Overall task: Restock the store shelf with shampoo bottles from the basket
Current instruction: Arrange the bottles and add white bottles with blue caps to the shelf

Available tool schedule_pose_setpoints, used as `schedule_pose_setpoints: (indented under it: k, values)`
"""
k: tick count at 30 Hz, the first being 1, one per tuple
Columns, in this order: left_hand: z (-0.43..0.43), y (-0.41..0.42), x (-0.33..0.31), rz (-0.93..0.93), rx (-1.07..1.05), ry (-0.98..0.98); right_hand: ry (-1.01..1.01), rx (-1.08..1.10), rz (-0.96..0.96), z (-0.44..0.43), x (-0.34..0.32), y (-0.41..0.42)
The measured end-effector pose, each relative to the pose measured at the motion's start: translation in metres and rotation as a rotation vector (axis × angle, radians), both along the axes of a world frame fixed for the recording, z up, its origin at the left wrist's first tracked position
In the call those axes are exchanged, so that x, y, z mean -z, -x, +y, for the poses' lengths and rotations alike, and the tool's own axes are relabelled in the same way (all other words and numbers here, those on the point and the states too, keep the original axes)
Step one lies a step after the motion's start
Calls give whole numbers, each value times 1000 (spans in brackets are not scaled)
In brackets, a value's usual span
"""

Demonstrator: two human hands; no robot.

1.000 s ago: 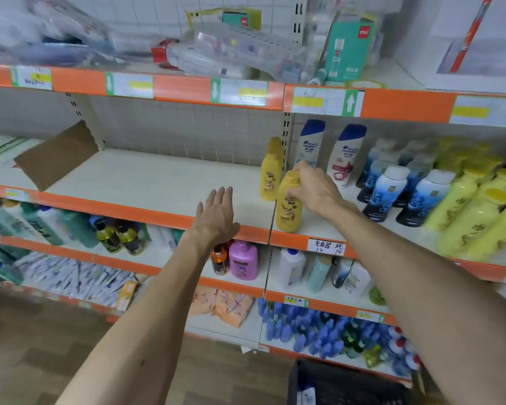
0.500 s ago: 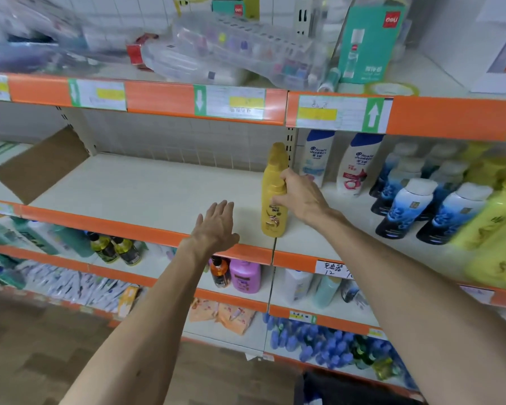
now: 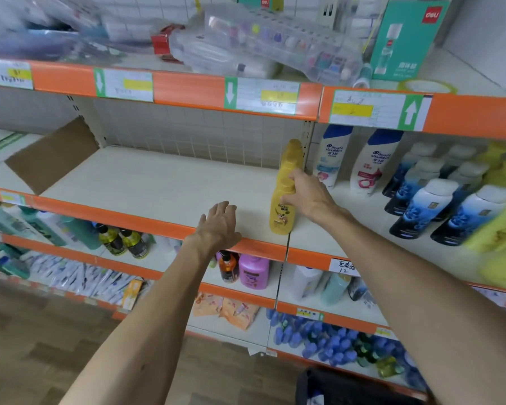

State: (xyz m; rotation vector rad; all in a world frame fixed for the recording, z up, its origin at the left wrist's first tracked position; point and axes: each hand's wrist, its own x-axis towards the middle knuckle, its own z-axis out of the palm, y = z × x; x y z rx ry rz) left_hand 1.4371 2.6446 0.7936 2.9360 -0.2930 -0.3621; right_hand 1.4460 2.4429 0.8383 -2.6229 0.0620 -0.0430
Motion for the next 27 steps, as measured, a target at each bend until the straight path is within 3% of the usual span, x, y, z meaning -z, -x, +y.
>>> schedule_pose_setpoints:
  k: [16,20,27]
  values:
    - [2,19,-13,-22,38,1,89,-11,50,-3,4,10]
    - [1,28,-15,-31,41,6,108,55,-22,-8,9,40]
    - [-55,57,-29,-23,135,56,250,131,85,-58,13,129]
